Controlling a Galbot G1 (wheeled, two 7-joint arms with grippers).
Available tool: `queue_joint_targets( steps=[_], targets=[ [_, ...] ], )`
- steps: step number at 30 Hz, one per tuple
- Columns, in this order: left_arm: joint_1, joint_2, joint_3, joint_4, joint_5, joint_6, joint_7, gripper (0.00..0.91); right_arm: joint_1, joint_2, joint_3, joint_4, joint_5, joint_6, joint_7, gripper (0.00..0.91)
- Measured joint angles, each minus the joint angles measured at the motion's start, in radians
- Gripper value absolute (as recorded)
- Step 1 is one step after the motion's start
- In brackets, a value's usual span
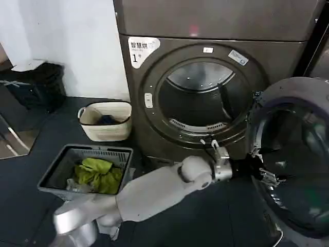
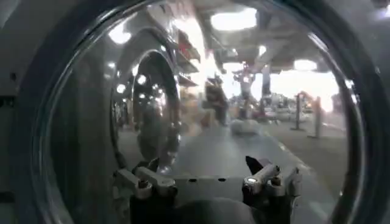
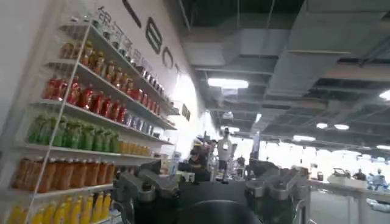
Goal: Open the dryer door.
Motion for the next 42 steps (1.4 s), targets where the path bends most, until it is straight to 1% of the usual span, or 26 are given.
queue_joint_targets(
  steps=[3, 10, 15, 21, 36, 42],
  targets=[
    [-0.012, -0.026, 0.006, 0.029, 0.0, -0.002, -0.007, 0.907, 0.006, 0.007, 0.005, 0.002, -0.021, -0.003, -0.001, 0.907],
    [-0.038, -0.09, 0.014, 0.108, 0.014, -0.024, -0.011, 0.907, -0.001, 0.014, 0.023, 0.013, -0.031, -0.034, 0.004, 0.907],
    [-0.041, -0.101, 0.013, 0.162, 0.025, -0.03, -0.01, 0.907, -0.009, 0.014, 0.054, 0.023, -0.079, -0.058, 0.002, 0.907],
    [-0.042, -0.101, 0.011, 0.207, 0.035, -0.034, -0.009, 0.907, -0.019, 0.021, 0.095, 0.028, -0.133, -0.057, -0.009, 0.907],
    [-0.049, -0.101, 0.008, 0.284, 0.057, -0.044, -0.015, 0.907, -0.039, 0.024, 0.131, 0.023, -0.127, -0.052, -0.019, 0.907],
    [-0.05, -0.101, 0.009, 0.29, 0.059, -0.054, -0.011, 0.907, -0.044, 0.023, 0.133, 0.016, -0.125, -0.052, -0.024, 0.907]
  ],
)
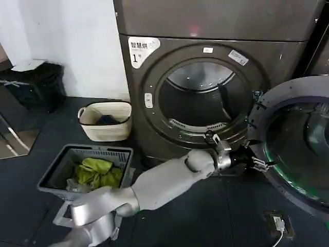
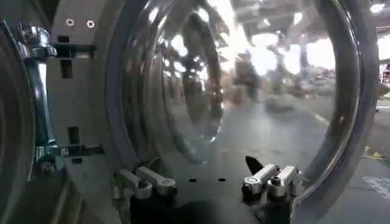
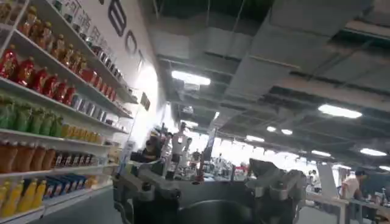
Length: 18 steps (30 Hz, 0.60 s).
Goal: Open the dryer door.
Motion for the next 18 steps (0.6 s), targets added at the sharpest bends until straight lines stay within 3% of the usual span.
queue_joint_targets(
  steps=[18],
  targets=[
    [-0.007, 0.0, 0.042, -0.16, -0.027, -0.008, 0.0, 0.907, 0.032, 0.0, -0.043, 0.024, -0.003, 0.0, -0.018, 0.907]
  ],
)
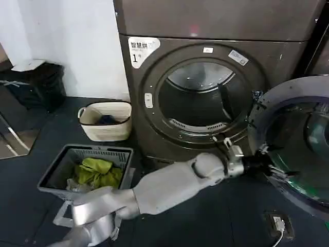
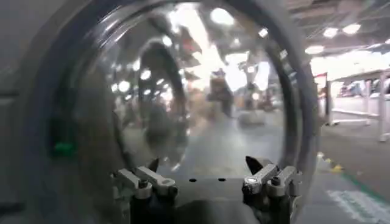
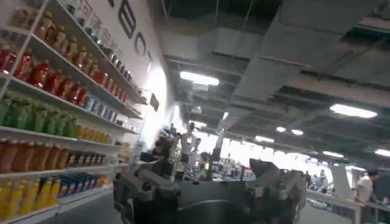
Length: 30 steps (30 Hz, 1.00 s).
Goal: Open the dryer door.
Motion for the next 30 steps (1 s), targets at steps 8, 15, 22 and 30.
queue_joint_targets(
  steps=[8, 15, 22, 30],
  targets=[
    [-0.006, 0.081, 0.003, -0.093, -0.015, -0.006, -0.008, 0.907, 0.01, -0.001, -0.015, 0.007, 0.0, 0.001, -0.003, 0.907],
    [-0.023, 0.205, 0.006, -0.187, -0.023, -0.018, -0.034, 0.907, 0.02, -0.001, -0.025, 0.011, -0.001, 0.003, -0.007, 0.907],
    [-0.037, 0.338, 0.003, -0.298, -0.029, -0.034, -0.035, 0.907, 0.023, 0.0, -0.027, 0.014, -0.001, 0.005, -0.012, 0.907],
    [-0.055, 0.51, 0.025, -0.434, -0.006, -0.1, -0.024, 0.907, 0.043, 0.0, -0.043, 0.021, -0.004, 0.005, -0.015, 0.907]
  ],
)
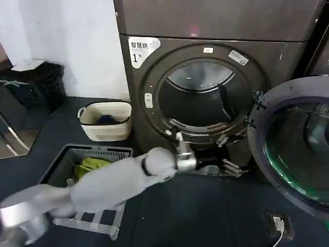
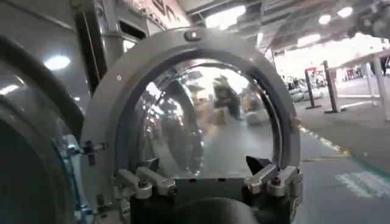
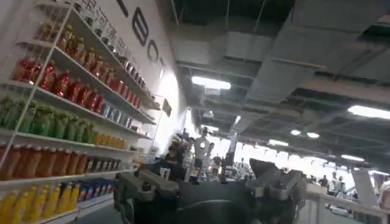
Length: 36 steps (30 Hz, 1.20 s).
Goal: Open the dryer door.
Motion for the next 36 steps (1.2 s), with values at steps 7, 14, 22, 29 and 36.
queue_joint_targets(
  steps=[7, 14, 22, 29, 36],
  targets=[
    [-0.001, 0.165, 0.022, -0.087, 0.048, -0.036, -0.002, 0.907, 0.01, -0.005, -0.012, -0.003, -0.001, 0.0, -0.006, 0.907],
    [0.025, 0.335, 0.025, -0.156, 0.065, -0.032, 0.006, 0.907, 0.022, -0.014, -0.019, -0.011, -0.007, 0.003, -0.013, 0.907],
    [0.021, 0.533, 0.035, -0.22, 0.146, -0.042, 0.016, 0.907, 0.027, -0.019, -0.012, -0.017, -0.013, 0.007, -0.022, 0.907],
    [0.051, 0.689, 0.03, -0.209, 0.235, -0.061, 0.017, 0.907, 0.025, -0.024, 0.002, -0.021, -0.013, 0.012, -0.027, 0.907],
    [0.144, 0.811, -0.064, -0.185, 0.271, -0.071, 0.081, 0.907, 0.033, -0.024, -0.005, -0.026, -0.013, 0.016, -0.03, 0.907]
  ],
)
